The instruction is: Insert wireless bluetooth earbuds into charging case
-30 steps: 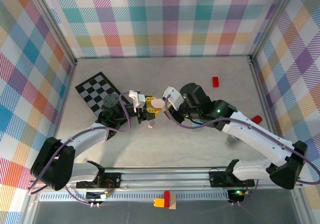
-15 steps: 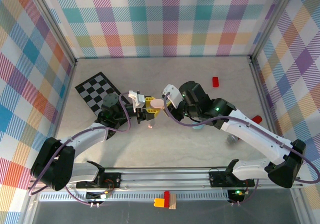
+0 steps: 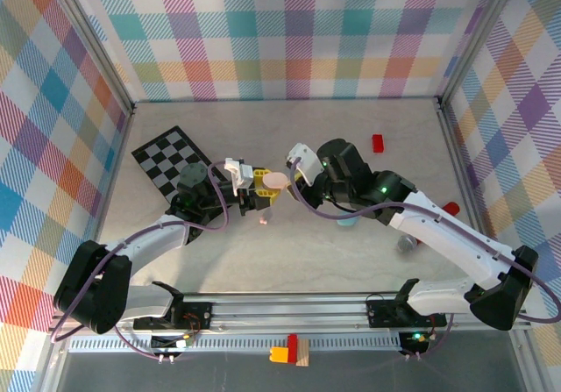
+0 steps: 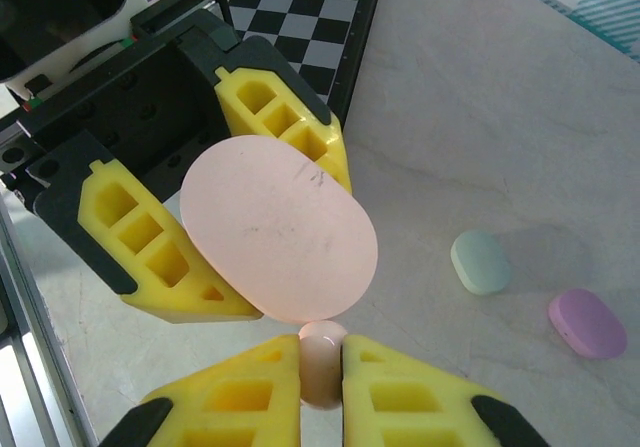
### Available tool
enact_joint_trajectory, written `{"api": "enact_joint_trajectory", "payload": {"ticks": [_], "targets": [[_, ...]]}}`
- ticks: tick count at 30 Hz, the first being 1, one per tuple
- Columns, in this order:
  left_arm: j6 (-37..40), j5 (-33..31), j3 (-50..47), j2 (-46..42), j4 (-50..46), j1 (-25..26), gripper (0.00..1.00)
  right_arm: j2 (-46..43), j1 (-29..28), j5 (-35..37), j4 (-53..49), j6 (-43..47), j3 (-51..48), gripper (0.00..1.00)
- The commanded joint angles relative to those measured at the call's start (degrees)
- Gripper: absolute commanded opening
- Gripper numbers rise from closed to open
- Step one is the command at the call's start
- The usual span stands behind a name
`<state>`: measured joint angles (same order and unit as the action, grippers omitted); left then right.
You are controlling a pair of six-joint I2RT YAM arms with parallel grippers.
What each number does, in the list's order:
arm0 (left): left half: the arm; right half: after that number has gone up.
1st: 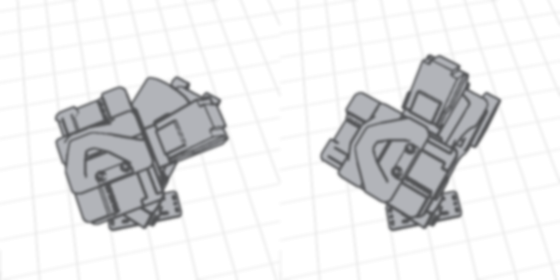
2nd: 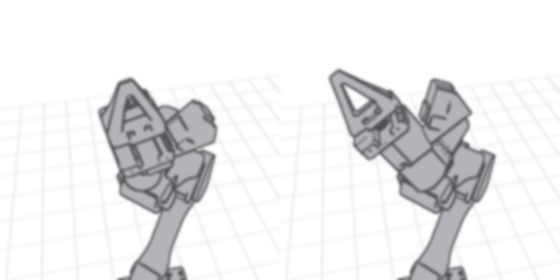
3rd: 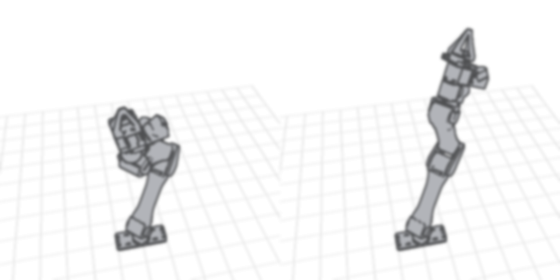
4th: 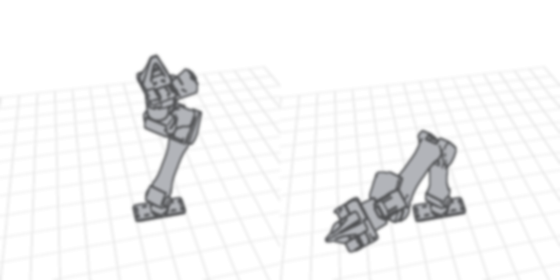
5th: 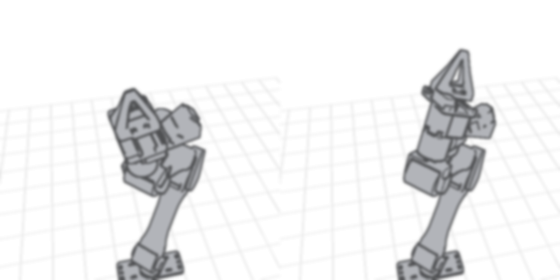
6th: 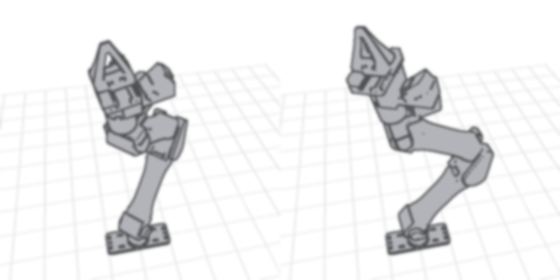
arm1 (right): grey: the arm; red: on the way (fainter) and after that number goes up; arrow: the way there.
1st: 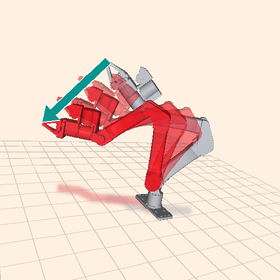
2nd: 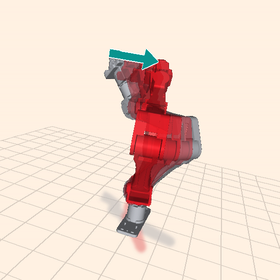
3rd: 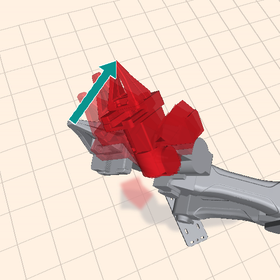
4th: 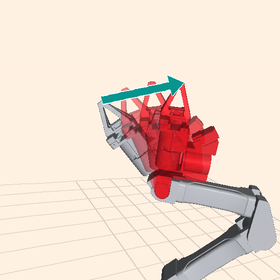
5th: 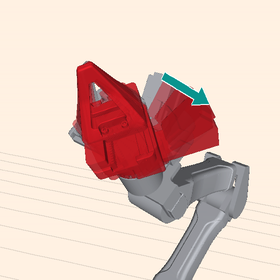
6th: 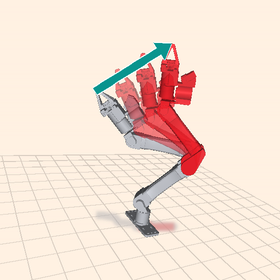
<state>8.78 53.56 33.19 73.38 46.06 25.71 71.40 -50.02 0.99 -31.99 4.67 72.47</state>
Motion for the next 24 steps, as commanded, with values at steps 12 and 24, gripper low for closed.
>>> {"api": "enact_joint_trajectory", "payload": {"ticks": [12,24], "targets": [[-0.62,4.27,-0.75,-0.08,1.82,-1.22,0.40,-4.90,5.11,2.96,7.99,-6.21,-2.78,0.14],[-2.93,3.65,-1.42,0.79,6.23,-3.30,0.40,-9.52,9.51,-1.15,6.84,-11.95,-14.30,0.15]]}}
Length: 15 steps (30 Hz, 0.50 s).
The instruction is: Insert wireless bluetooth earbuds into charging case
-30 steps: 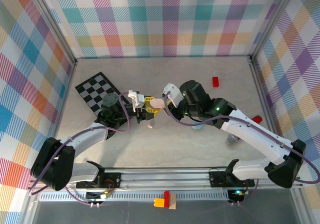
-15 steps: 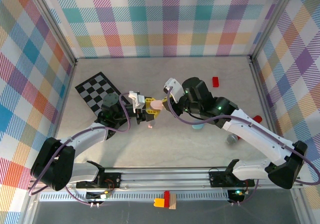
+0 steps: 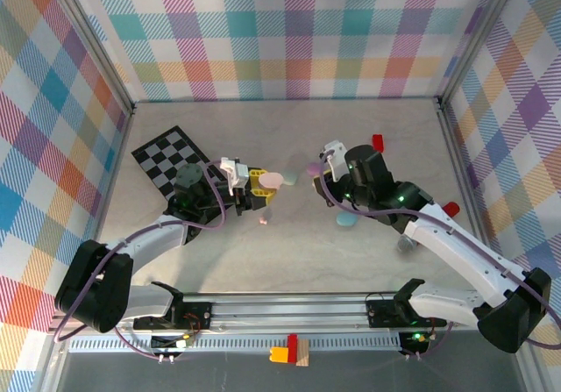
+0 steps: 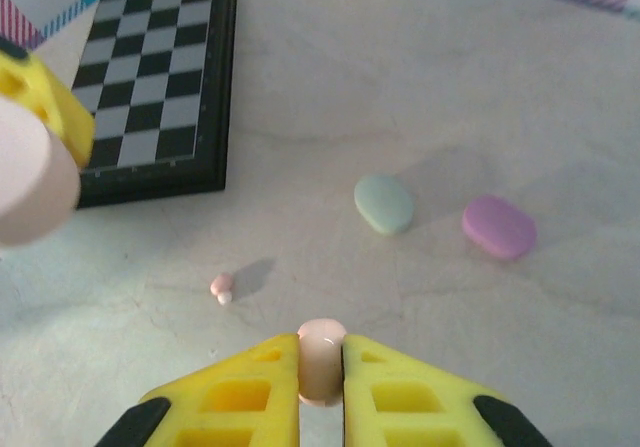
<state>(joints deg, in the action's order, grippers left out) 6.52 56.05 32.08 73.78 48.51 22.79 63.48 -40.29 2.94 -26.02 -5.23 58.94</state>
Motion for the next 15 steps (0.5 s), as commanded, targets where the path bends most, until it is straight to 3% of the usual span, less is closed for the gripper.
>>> {"api": "enact_joint_trajectory", "payload": {"ticks": [1,8,15], "targets": [[-0.72,1.00,-0.26,0.50,3.92,-0.37,0.40,-1.46,-0.27,-5.23,1.01,-2.22,-0.89,0.15],[0.07,0.64,-0.26,0.71,3.86,-0.37,0.40,0.85,-2.26,-18.86,5.01,-1.31,2.71,0.15],[0.24,1.29,-0.48,-0.21,3.19,-0.42,0.40,6.20,-5.15,-22.45,8.22,-0.30,6.78,0.15]]}}
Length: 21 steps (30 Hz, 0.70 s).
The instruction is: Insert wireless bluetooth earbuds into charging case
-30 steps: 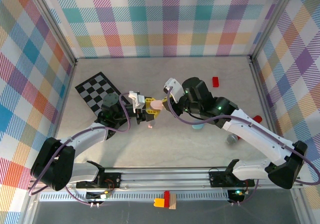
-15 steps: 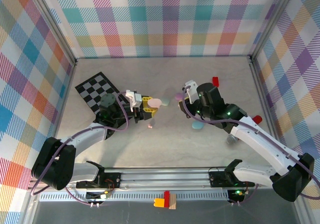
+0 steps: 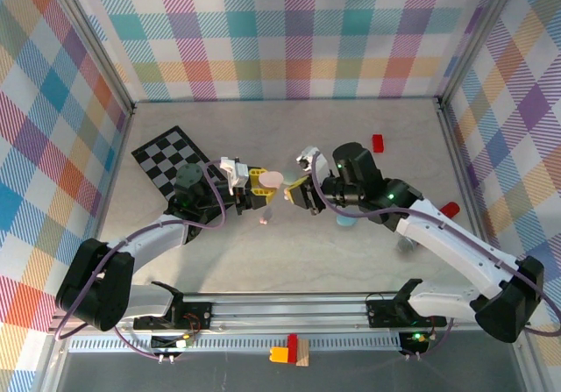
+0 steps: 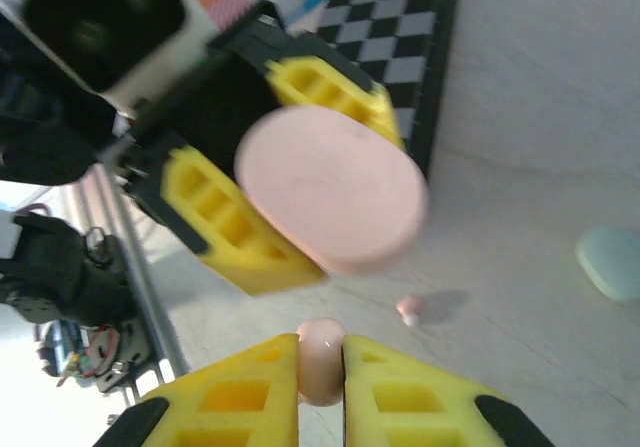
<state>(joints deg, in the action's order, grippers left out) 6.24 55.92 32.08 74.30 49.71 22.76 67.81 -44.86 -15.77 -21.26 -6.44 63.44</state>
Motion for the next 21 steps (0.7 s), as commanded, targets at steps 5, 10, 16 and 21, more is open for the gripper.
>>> {"api": "enact_joint_trajectory", "payload": {"ticks": [5,10,16,21], "targets": [[0.19,1.48,-0.27,-1.17,1.02,-0.35,0.40,4.69,-0.83,-3.96,3.22,1.59,4.16,0.15],[-0.91,1.84,-0.10,-1.09,1.98,-0.35,0.40,5.69,-1.32,-2.76,2.28,2.50,4.45,0.15],[-2.93,2.59,-0.34,-0.91,4.15,-0.35,0.39,6.33,-1.88,2.60,2.36,3.28,4.92,0.15],[-3.60,3.49,-0.52,-1.09,4.69,-0.35,0.39,5.45,-2.33,8.96,6.07,4.44,4.03,0.14]]}}
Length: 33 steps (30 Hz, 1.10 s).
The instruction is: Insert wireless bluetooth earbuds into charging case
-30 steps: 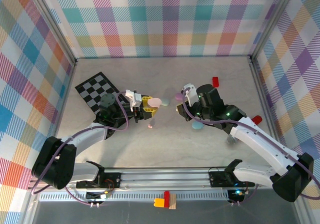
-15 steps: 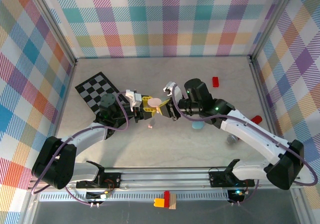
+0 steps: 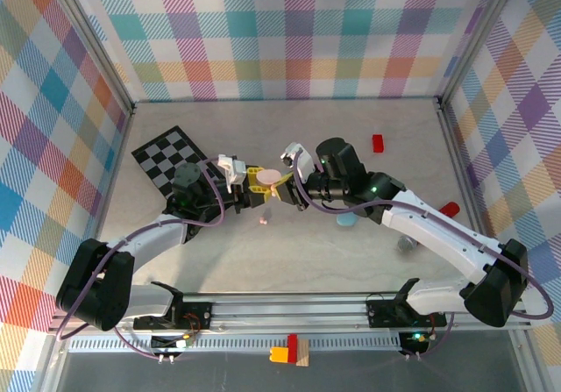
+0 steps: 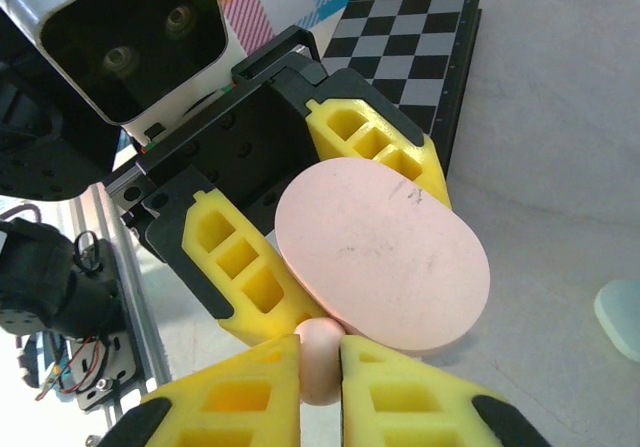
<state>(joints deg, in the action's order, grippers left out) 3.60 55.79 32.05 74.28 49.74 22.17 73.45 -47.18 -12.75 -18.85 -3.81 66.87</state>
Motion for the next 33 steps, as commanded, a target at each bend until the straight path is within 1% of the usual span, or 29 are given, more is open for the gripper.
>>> {"api": "enact_joint_trajectory", "payload": {"ticks": [1,6,12,14,17,18,22,26,28,30,33], "targets": [[-0.96,3.78,-0.50,-1.07,4.58,0.24,0.39,-0.36,-0.08,6.34,4.30,1.96,0.47,0.14],[-0.96,4.16,-0.57,-1.07,4.58,0.33,0.39,-1.28,-0.36,6.83,8.06,2.43,-0.59,0.14],[-1.09,4.37,-0.33,-0.89,4.62,0.33,0.39,-1.38,-0.46,7.28,9.58,2.59,-0.87,0.14],[-1.04,3.76,-0.37,-0.74,4.58,0.33,0.39,-1.34,-0.46,8.01,9.21,2.40,-0.82,0.14],[-0.16,1.91,-0.83,-0.37,4.50,0.22,0.39,-1.71,-0.37,11.11,7.79,0.57,-1.15,0.15],[-0.07,1.40,-0.85,-0.11,4.42,0.24,0.39,-2.02,-0.37,11.70,7.57,-0.05,-1.49,0.18],[-0.24,1.51,-0.50,1.32,5.07,0.20,0.39,-4.36,0.10,11.52,7.01,-2.12,-3.68,0.40],[-0.52,1.26,-0.33,1.91,6.25,0.13,0.39,-7.48,1.76,10.90,6.63,-4.62,-6.57,0.53],[-0.47,1.12,-0.32,2.01,6.34,0.15,0.39,-8.76,2.35,10.38,5.39,-5.32,-7.41,0.62],[-0.48,1.34,-0.32,2.17,6.25,0.07,0.39,-9.69,2.35,9.59,3.02,-3.89,-7.78,0.69],[-0.93,2.66,0.12,2.87,6.32,0.06,0.39,-10.96,2.15,5.59,1.61,0.22,-9.98,0.82]]}}
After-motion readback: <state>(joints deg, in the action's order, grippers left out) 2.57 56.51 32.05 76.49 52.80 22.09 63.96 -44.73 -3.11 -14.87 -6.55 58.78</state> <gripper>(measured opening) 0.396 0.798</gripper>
